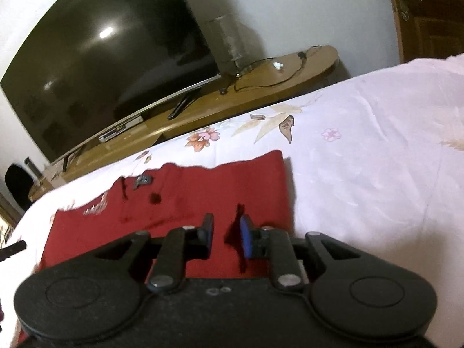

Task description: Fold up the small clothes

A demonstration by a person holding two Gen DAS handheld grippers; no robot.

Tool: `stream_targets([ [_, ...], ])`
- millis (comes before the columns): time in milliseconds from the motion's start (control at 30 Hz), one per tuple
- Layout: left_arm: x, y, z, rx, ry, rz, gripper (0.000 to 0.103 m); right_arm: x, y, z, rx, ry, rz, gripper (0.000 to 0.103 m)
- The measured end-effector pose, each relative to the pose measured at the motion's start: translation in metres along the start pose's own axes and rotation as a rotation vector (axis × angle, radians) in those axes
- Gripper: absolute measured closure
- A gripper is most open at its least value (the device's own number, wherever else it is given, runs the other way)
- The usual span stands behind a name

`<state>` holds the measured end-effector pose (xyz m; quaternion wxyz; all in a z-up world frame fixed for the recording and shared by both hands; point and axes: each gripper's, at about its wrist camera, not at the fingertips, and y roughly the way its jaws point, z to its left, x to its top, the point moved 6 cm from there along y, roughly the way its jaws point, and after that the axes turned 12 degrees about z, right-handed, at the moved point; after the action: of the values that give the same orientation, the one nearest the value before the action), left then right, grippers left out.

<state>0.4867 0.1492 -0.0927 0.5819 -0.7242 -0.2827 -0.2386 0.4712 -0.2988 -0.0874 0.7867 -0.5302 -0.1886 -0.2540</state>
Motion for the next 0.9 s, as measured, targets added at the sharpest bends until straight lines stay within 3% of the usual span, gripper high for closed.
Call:
stream_targets([
  [200,0.007,0.064,0.018,-0.068,-0.149,0.114,0.048,0.007,0.031,-0.006,0.035,0.043,0.042,0.077],
  [267,0.008,0.075,0.022,-0.095,-0.180,0.119,0.048,0.006,0.038,-0.005,0.060,0.036,0.062,0.078],
  [333,0.009,0.079,0.023,-0.114,-0.193,0.116,0.048,0.004,0.043,-0.004,0.049,0.007,0.067,0.087],
  [367,0.010,0.082,0.023,-0.120,-0.193,0.116,0.048,0.002,0.042,-0.003,0.042,-0.011,0.066,0.099],
  [433,0.012,0.087,0.021,-0.125,-0.181,0.118,0.048,-0.001,0.039,-0.001,0.027,-0.046,0.051,0.099],
  [467,0.014,0.089,0.021,-0.127,-0.171,0.119,0.051,-0.002,0.036,-0.001,0.016,-0.061,0.039,0.099],
  [500,0.015,0.090,0.020,-0.125,-0.163,0.121,0.068,-0.003,0.033,0.000,0.004,-0.073,0.028,0.099],
  [533,0.017,0.093,0.021,-0.121,-0.159,0.130,0.075,-0.004,0.030,0.001,0.002,-0.079,0.017,0.099],
  [633,0.020,0.097,0.024,-0.160,-0.184,0.141,0.092,-0.002,0.027,0.000,0.002,-0.073,0.009,0.099],
  [767,0.020,0.083,0.028,-0.233,-0.252,0.043,0.094,-0.001,0.023,-0.001,-0.010,-0.067,-0.005,0.099],
  [867,0.010,0.096,0.033,-0.158,-0.236,0.106,0.090,-0.002,0.014,0.000,-0.015,-0.083,-0.031,0.099],
  [900,0.009,0.097,0.033,-0.158,-0.227,0.090,0.090,-0.004,0.020,-0.003,-0.029,-0.082,-0.006,0.099],
])
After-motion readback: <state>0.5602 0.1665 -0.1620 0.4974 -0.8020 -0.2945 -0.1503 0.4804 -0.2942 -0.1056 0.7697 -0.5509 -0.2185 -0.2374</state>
